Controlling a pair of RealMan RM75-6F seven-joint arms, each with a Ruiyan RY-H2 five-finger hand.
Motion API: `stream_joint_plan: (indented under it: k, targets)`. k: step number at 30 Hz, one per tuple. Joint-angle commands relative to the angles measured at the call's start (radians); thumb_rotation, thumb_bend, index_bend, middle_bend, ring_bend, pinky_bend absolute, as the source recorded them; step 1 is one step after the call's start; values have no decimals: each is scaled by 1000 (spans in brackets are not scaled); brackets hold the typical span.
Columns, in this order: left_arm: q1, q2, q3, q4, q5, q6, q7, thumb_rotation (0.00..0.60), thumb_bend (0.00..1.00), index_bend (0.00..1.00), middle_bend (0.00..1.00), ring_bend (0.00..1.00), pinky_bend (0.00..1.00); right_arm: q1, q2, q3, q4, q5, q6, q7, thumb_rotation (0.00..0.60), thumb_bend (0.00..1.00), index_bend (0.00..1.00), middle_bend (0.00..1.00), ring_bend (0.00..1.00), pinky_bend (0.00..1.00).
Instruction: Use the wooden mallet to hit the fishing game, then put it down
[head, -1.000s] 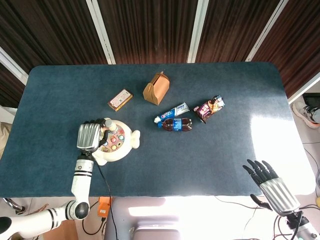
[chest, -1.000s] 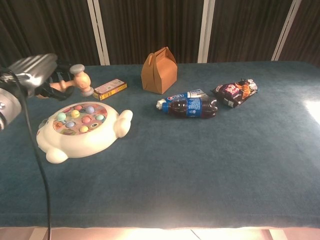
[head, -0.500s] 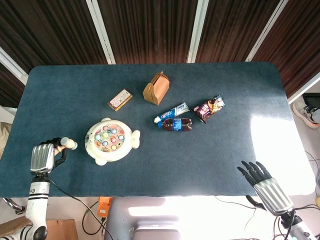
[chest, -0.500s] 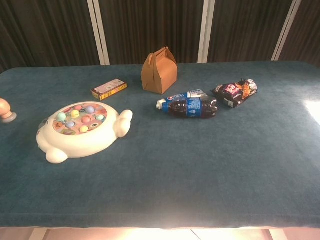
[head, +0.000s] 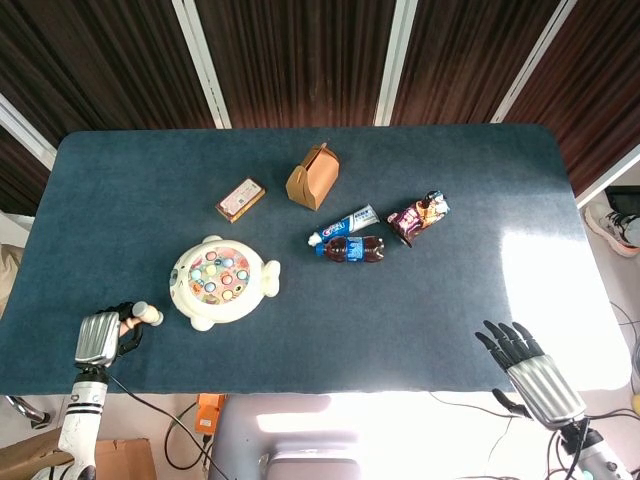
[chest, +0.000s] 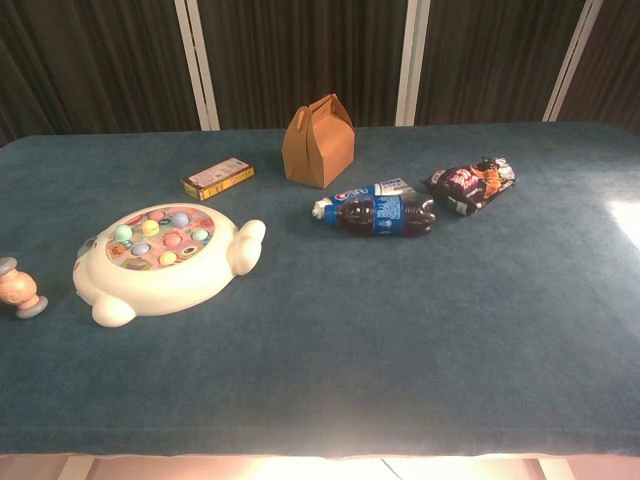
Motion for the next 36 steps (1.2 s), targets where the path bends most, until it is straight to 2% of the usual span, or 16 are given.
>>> stream_joint_plan:
  k: [1, 19, 26, 36]
  targets:
    - [-1, -8, -7, 11, 7, -5, -7, 600, 558, 678, 609, 491, 499, 0, 0, 0, 0, 1, 0, 0, 600, 238, 0, 0, 0, 0]
    - [11, -13, -2, 63, 54, -27, -78, 600, 479, 670, 596, 475, 486, -1, -3, 0, -5, 8, -3, -8, 600, 238, 0, 0, 0, 0]
    - [17, -26, 15, 114, 96, -14, -115, 600, 419, 630, 547, 424, 461, -2, -4, 0, -9, 14, -6, -13, 600, 238, 0, 0, 0, 0]
    - [20, -32, 15, 138, 115, -15, -142, 600, 356, 606, 528, 413, 461, -3, -2, 0, -9, 12, -2, -12, 600, 239, 0, 0, 0, 0]
